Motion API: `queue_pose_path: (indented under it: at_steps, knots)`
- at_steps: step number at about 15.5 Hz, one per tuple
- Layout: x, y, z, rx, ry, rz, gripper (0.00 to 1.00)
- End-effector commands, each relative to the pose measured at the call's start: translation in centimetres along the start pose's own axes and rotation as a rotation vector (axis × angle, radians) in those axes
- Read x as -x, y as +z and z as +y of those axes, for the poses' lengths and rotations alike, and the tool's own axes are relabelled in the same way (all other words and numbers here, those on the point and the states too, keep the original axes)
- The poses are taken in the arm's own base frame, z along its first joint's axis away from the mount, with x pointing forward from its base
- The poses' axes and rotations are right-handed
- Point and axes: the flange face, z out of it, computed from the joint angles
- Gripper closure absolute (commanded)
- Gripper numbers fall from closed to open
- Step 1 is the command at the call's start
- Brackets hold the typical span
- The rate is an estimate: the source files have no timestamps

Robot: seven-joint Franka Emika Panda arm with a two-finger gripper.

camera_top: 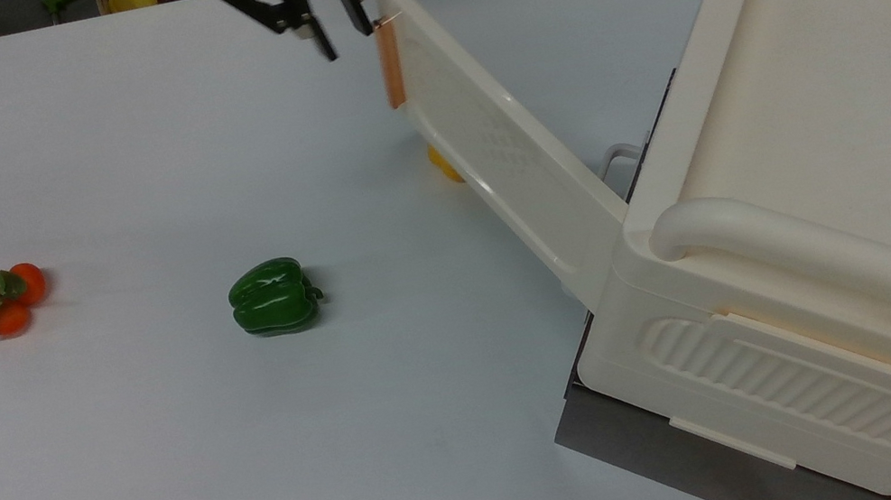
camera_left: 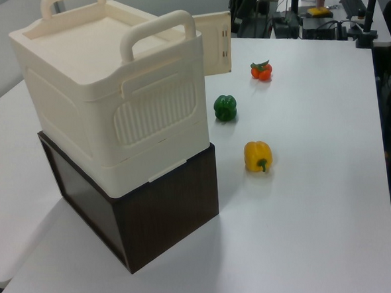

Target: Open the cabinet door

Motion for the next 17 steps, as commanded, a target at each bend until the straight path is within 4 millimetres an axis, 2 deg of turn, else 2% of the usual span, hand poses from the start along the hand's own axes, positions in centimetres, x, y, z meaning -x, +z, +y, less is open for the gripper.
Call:
queue_pose_path:
  at_steps: [1, 3, 5, 6, 7, 8, 10, 14, 17]
  knots:
    - [1.6, -0.9, 3.5, 0.035, 0.066, 0.042, 0.54]
    - [2.5, -1.7, 5.1, 0.054, 0.101, 0.045, 0.49]
    - [3.9, -2.9, 6.8, 0.071, 0.138, 0.041, 0.36]
    - [4.7, -3.5, 7.5, 0.077, 0.157, 0.034, 0.27]
    - [5.6, -4.4, 7.8, 0.067, 0.173, 0.010, 0.11]
    - [6.9, -5.0, 8.2, 0.050, 0.189, -0.033, 0.00]
    - [9.1, -6.5, 7.9, 0.011, 0.209, -0.115, 0.00]
    - [13.1, -10.0, 6.0, -0.089, 0.240, -0.250, 0.00]
    - [14.4, -12.8, 3.9, -0.082, 0.237, -0.290, 0.00]
